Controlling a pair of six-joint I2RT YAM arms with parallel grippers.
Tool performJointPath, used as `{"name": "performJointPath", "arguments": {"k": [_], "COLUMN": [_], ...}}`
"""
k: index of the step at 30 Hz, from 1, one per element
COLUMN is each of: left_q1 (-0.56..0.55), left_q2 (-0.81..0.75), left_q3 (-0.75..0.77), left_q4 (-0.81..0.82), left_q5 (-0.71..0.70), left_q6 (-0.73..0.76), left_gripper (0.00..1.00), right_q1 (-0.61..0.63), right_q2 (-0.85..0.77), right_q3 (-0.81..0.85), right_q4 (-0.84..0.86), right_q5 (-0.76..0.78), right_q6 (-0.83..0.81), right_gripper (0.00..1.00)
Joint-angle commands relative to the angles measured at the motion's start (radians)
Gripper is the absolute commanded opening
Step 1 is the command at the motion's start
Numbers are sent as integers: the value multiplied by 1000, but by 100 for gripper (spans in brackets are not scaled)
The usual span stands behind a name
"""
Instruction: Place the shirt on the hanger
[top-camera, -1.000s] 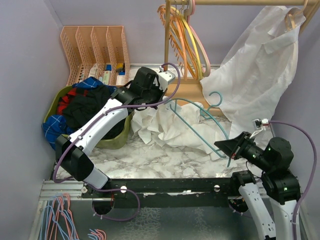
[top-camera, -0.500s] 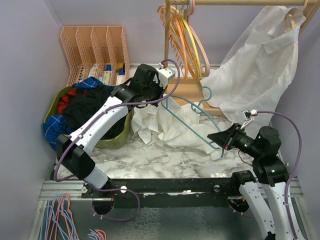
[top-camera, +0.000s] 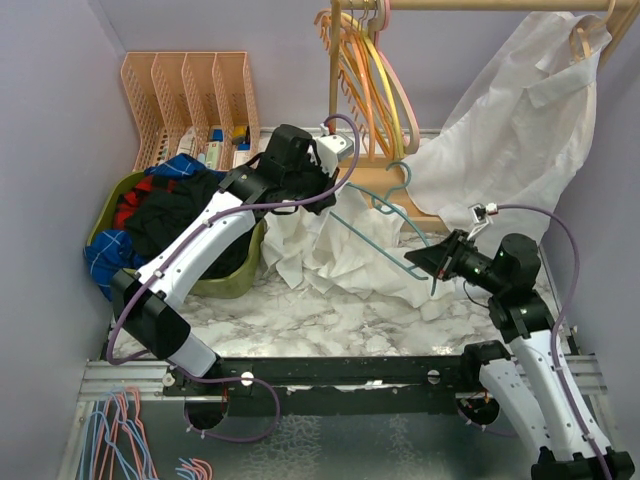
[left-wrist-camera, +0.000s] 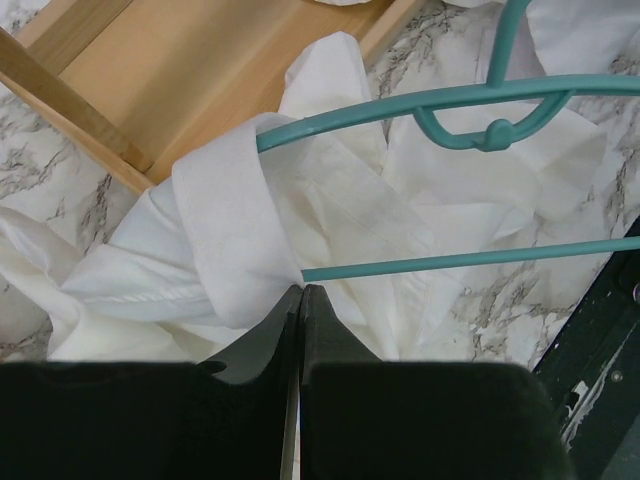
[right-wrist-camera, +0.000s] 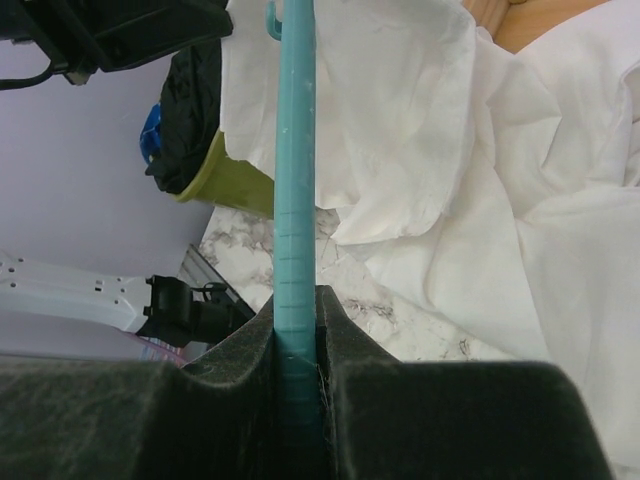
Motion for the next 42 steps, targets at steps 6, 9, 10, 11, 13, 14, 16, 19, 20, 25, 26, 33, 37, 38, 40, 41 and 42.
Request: {"name": "performJointPath", "arguments": {"k": [6,9,10,11,13,14,16,19,20,25,26,33,37,38,40,41,42], "left_q1": [-18,-51,-62,-72,-87,-90,-91,-90,-91,-90,-89,-87,-88,-88,-88,-87,-88], "left_q2": [26,39,49,61,82,87,85,42,21,-71,-88,-119,-78,-70,-55,-49,-43], "left_q3": [65,98,119,148,199,217,225,181,159,47,21,-33,4,12,25,29,32], "left_q4": [-19,-28,-37,-46,-62,-65,-60,-43,-34,-10,-2,20,9,9,9,10,11], "left_q5": [114,110,94,76,22,-14,-98,-187,-194,-268,-298,-310,-301,-298,-293,-297,-306], "left_q6": [-41,-38,-30,-22,-5,3,21,46,51,84,94,96,81,77,71,70,68], "left_gripper": [2,2,2,2,2,2,2,2,2,2,2,3,3,3,3,3,3], "right_q1": [60,118,148,189,285,332,396,407,406,407,407,407,413,418,431,439,446], "right_q2": [107,157,174,190,225,242,264,265,258,247,245,295,372,389,420,430,436], "right_q3": [29,38,34,29,24,24,13,-28,-45,-93,-100,-132,-102,-93,-72,-65,-58], "right_q4": [204,245,267,287,320,332,365,422,441,505,516,639,681,688,691,692,692], "right_q5": [75,127,148,180,261,305,379,446,465,526,529,450,407,405,407,412,417], "right_q6": [-28,-43,-43,-48,-76,-93,-121,-130,-132,-137,-136,-111,-95,-93,-95,-97,-99], "right_gripper": [1,1,1,1,1,1,1,1,1,1,1,1,1,1,1,1,1]}}
